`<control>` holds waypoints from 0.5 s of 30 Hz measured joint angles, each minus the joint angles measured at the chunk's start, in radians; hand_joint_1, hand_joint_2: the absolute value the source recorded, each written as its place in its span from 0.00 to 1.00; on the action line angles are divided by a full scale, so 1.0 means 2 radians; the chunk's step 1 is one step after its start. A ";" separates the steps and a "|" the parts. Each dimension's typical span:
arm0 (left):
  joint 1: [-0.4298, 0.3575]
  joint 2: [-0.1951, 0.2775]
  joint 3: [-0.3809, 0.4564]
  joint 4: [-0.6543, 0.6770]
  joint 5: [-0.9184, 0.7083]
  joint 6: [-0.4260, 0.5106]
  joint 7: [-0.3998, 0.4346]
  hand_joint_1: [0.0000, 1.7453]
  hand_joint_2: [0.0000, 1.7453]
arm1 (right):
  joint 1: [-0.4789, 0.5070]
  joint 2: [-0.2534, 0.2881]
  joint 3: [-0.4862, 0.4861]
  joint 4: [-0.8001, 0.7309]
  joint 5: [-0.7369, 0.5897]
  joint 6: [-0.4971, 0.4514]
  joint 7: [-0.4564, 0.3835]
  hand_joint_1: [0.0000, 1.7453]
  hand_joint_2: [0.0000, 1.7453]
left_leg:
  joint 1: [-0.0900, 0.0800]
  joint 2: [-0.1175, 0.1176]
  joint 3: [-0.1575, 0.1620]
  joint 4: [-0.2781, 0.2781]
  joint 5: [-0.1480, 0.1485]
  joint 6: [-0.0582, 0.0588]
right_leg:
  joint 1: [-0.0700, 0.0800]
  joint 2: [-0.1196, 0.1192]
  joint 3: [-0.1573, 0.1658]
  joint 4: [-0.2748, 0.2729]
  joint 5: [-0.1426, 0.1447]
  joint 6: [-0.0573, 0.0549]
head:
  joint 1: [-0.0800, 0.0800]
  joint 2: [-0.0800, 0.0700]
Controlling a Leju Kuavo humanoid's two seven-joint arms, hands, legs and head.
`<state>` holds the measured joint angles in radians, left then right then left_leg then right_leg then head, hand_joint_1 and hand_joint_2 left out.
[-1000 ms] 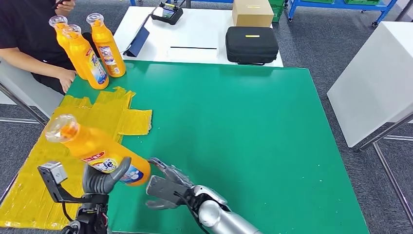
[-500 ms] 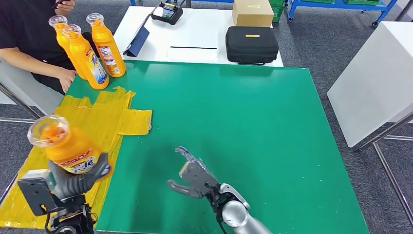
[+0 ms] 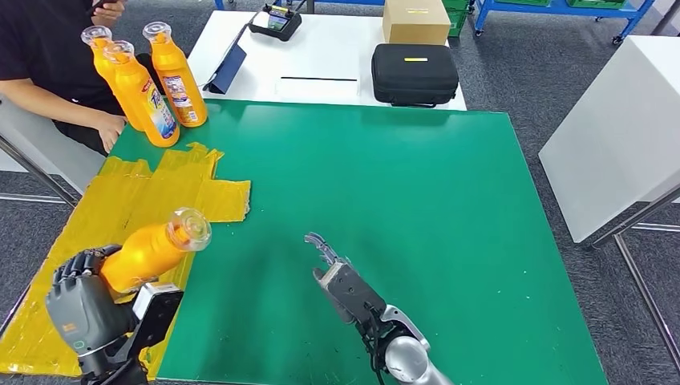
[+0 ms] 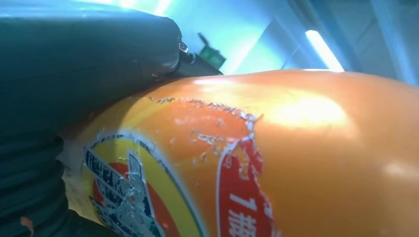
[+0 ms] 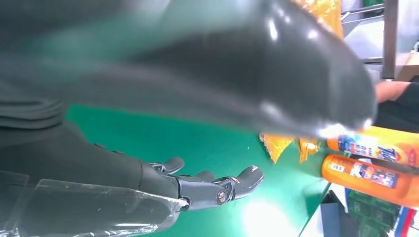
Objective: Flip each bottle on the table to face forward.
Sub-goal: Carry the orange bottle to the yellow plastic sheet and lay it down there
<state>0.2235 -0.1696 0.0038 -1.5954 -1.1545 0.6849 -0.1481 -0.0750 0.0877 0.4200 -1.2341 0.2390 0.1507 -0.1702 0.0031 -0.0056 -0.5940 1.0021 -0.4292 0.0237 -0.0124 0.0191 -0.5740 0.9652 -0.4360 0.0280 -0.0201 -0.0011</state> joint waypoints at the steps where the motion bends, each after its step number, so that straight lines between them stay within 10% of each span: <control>1: 0.000 0.001 -0.002 0.004 -0.003 0.000 0.007 1.00 1.00 | 0.002 -0.001 -0.001 -0.003 -0.002 0.001 -0.001 0.00 0.00 | 0.000 0.000 0.000 0.000 0.000 0.000 | 0.000 0.000 0.000 0.000 0.000 0.000 | 0.000 0.000; 11: -0.003 0.015 -0.025 0.034 -0.049 -0.046 0.071 1.00 1.00 | 0.012 -0.007 -0.004 -0.017 -0.006 0.007 -0.004 0.00 0.00 | 0.000 0.000 0.000 0.000 0.000 0.000 | 0.000 0.000 0.000 0.000 0.000 0.000 | 0.000 0.000; 12: -0.004 0.016 -0.026 0.036 -0.052 -0.048 0.074 0.75 1.00 | 0.013 -0.007 -0.004 -0.017 -0.006 0.007 -0.004 0.00 0.00 | 0.000 0.000 0.000 0.000 0.000 0.000 | 0.000 0.000 0.000 0.000 0.000 0.000 | 0.000 0.000; 15: -0.004 0.018 -0.029 0.042 -0.074 -0.061 0.091 0.00 0.25 | 0.014 -0.007 -0.004 -0.017 -0.005 0.008 -0.005 0.00 0.00 | 0.000 0.000 0.000 0.000 0.000 0.000 | 0.000 0.000 0.000 0.000 0.000 0.000 | 0.000 0.000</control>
<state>0.2152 -0.1334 -0.0549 -1.5124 -1.3026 0.5637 0.0339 -0.0466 0.0731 0.4116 -1.2682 0.2292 0.1672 -0.1797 0.0031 -0.0055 -0.5941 1.0020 -0.4293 0.0237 -0.0123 0.0191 -0.5740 0.9651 -0.4360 0.0280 -0.0200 -0.0011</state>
